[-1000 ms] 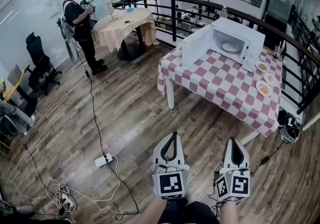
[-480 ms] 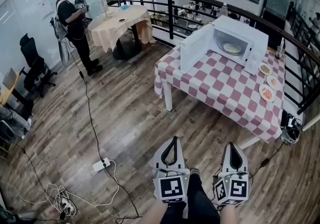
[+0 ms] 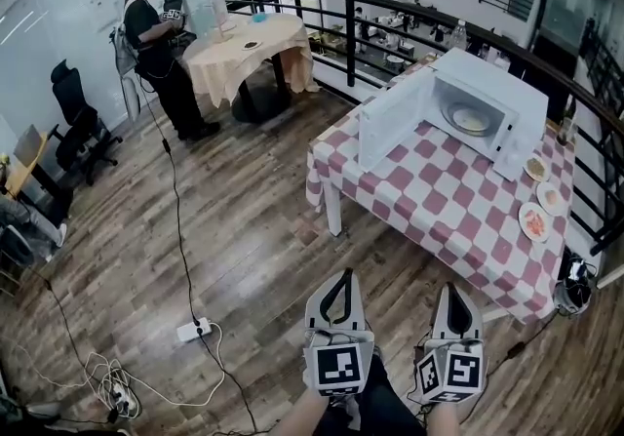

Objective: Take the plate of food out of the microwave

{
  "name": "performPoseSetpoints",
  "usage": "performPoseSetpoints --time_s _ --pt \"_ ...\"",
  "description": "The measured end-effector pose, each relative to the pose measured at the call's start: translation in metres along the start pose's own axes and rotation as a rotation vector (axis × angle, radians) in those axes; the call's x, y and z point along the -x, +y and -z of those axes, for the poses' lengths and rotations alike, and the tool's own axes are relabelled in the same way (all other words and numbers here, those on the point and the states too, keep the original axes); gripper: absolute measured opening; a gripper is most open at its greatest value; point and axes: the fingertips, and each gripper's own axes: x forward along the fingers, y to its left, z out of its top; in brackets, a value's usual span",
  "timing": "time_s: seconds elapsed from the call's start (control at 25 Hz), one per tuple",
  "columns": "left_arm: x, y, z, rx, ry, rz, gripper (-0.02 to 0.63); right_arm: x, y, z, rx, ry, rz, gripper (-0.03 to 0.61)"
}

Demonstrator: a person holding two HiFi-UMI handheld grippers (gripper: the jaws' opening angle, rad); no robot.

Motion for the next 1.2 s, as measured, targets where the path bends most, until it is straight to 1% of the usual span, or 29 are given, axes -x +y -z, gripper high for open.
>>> performPoseSetpoints --time_s 0.12,0.24,0.28,0.4,0.48,0.56,0.76,1.0,1.2 --pt "-0.031 -0.006 -0.007 -0.012 -0.020 -0.006 0.035 -0.028 -0.016 -0.002 -0.007 -0.004 -0.013 0.025" --pt "-0.058 -0.015 -0.009 0.013 0.015 -0.007 0.035 -0.054 -0.033 -0.006 -0.007 -0.007 -0.021 0.025" --pt "-0.067 -0.017 -0.010 0.013 0.013 -0.006 0.035 -0.062 -0.038 -0.008 -0.008 -0.008 -0.022 0.023" --pt "-0.094 -0.024 -0.015 0.006 -0.003 -0.005 0.035 -0.085 -0.053 -0.012 -0.015 -0.011 -0.024 0.025" --pt "-0.111 -0.028 -0.018 -0.007 -0.032 -0.008 0.035 -0.099 -0.062 -0.014 -0.018 -0.012 -0.028 0.025" --pt "-0.125 -0.031 -0.018 -0.003 -0.039 -0.016 0.035 -0.111 -0.071 -0.015 -0.014 -0.013 -0.036 0.023" --pt "-0.154 -0.042 -0.016 0.015 -0.028 -0.009 0.035 -0.135 -0.087 -0.018 -0.016 -0.012 -0.046 0.024" --pt "-0.177 -0.050 -0.017 0.008 -0.025 0.000 0.035 -0.152 -0.099 -0.013 -0.030 0.001 -0.044 0.023" --pt "-0.197 -0.055 -0.014 0.010 0.000 0.021 0.035 -0.169 -0.108 -0.009 -0.044 0.011 -0.028 0.023"
